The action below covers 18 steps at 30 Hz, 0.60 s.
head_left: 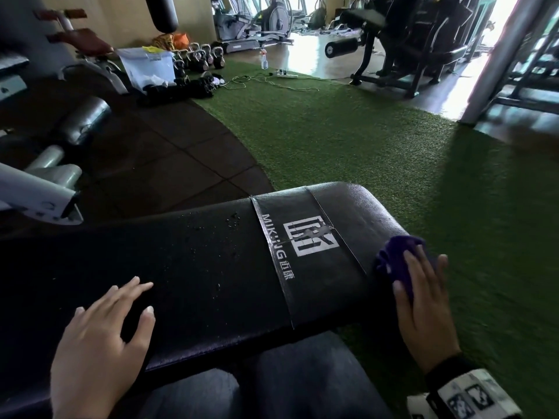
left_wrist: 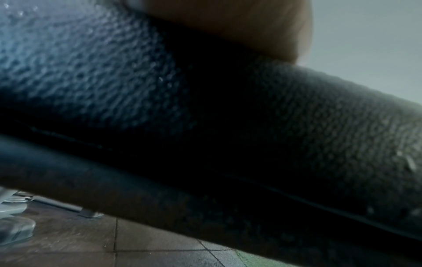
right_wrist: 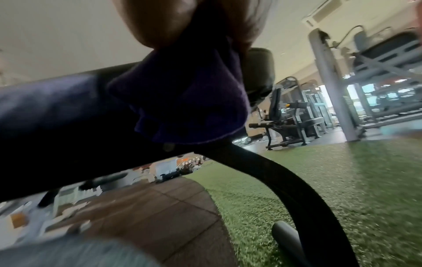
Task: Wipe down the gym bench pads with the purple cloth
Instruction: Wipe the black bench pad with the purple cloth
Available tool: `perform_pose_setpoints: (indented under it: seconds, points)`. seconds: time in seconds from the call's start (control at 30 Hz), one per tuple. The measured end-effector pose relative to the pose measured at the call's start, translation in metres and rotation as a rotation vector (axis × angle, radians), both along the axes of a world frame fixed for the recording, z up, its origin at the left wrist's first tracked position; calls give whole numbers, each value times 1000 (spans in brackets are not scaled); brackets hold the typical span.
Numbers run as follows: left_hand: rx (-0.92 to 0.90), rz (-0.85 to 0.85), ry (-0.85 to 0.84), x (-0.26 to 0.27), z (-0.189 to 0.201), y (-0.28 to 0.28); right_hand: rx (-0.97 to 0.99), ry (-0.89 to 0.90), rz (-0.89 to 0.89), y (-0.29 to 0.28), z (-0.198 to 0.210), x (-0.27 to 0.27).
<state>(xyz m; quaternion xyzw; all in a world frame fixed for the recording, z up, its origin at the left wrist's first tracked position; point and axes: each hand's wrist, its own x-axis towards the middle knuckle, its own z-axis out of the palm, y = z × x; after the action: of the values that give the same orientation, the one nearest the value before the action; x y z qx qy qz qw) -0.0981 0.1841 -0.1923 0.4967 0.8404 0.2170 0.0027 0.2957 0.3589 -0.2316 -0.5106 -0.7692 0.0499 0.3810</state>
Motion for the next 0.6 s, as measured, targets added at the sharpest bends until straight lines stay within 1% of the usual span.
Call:
perform_pose_setpoints:
  seconds: [0.07,0.13,0.2,0.23,0.3,0.43,0.53,0.6]
  points:
    - [3,-5,2,1,1,0,-104,142,-118,19,11,9]
    - [8,-3,-1,1,1,1,-251,288,-216,35,21,19]
    - [16,0,-1,0,0,1,-370,383,-250,45,29,27]
    - [20,0,-3,0,-1,1,-416,395,-249,45,32,29]
    - [27,0,-6,1,-1,1,-455,344,-210,34,34,32]
    - [17,-3,-4,0,-2,1,-404,203,-89,10,30,38]
    - [6,-8,2,-2,-1,4,-411,159,-4,29,36,41]
    - [5,-6,7,-3,0,5,-517,88,44,57,46,43]
